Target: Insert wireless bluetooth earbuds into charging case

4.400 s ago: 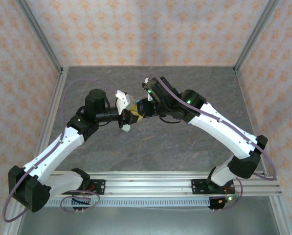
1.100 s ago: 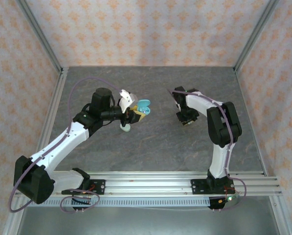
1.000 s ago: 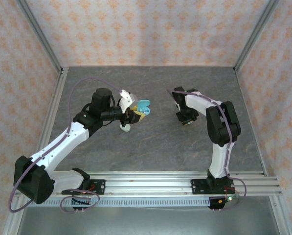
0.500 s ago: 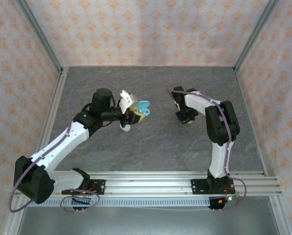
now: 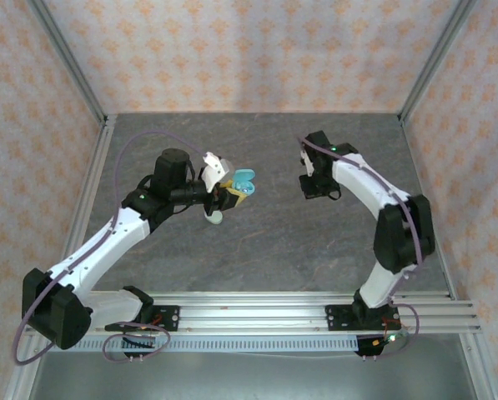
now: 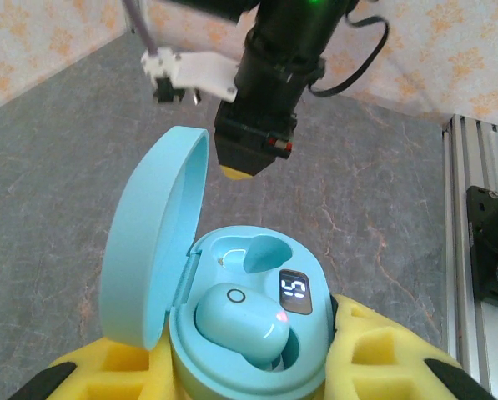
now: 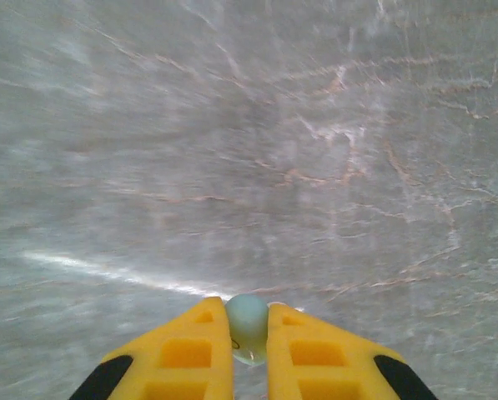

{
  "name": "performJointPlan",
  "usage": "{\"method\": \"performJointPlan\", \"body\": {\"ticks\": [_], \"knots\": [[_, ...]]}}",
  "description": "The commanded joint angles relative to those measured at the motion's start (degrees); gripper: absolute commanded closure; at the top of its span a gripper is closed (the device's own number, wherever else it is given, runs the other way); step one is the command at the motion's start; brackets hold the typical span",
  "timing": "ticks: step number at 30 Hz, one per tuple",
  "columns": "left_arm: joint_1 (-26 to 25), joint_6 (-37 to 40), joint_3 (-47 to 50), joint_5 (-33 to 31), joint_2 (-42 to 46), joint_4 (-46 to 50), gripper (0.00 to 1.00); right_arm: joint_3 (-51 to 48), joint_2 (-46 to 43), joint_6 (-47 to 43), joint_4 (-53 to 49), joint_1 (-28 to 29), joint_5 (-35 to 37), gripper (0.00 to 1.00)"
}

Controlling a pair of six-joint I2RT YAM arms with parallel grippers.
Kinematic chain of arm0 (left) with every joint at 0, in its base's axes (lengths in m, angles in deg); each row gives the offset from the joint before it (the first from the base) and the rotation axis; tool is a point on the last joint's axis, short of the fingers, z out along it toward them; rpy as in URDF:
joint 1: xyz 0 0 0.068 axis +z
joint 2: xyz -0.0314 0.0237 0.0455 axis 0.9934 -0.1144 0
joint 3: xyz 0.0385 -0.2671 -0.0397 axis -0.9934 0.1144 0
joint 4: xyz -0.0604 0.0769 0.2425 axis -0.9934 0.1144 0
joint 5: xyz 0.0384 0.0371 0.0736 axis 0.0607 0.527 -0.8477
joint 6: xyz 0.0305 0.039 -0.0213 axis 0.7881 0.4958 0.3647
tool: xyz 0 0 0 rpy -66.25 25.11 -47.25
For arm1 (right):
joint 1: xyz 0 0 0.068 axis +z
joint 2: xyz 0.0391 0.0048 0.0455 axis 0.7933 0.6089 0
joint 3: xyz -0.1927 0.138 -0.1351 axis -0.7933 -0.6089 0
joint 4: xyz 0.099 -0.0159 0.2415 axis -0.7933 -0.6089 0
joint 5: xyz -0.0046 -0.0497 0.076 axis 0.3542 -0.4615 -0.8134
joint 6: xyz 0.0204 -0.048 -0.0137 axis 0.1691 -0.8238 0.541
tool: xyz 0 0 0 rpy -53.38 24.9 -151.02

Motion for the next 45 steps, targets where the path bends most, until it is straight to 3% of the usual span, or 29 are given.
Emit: {"method": "performJointPlan", "body": {"ticks": [1, 8, 15, 31, 45], "knots": [[-0.4, 0.9, -0.6, 0.9, 2.8, -0.3, 0.74, 0.0, -7.7, 4.6, -2.0, 1.0, -9.1, 0.87], [-0.4, -0.3, -1.2, 3.7, 2.6, -2.2, 0.74, 1.7, -18.8, 10.0, -3.2, 4.6, -18.2, 0.87], [-0.4, -1.1, -2.3, 6.6, 1.6, -3.2, 0.74, 3.3, -25.3, 15.3, 3.5, 8.6, -29.0, 0.87], [-0.4, -2.9, -4.6, 10.8, 1.4, -3.4, 0.74, 5.8, -25.6, 21.1, 14.9, 17.9, -31.2, 0.86], [-0.5, -3.0, -5.1, 11.6, 1.7, -2.6, 0.74, 6.3, -23.9, 19.6, 13.6, 18.6, -28.3, 0.86]]}}
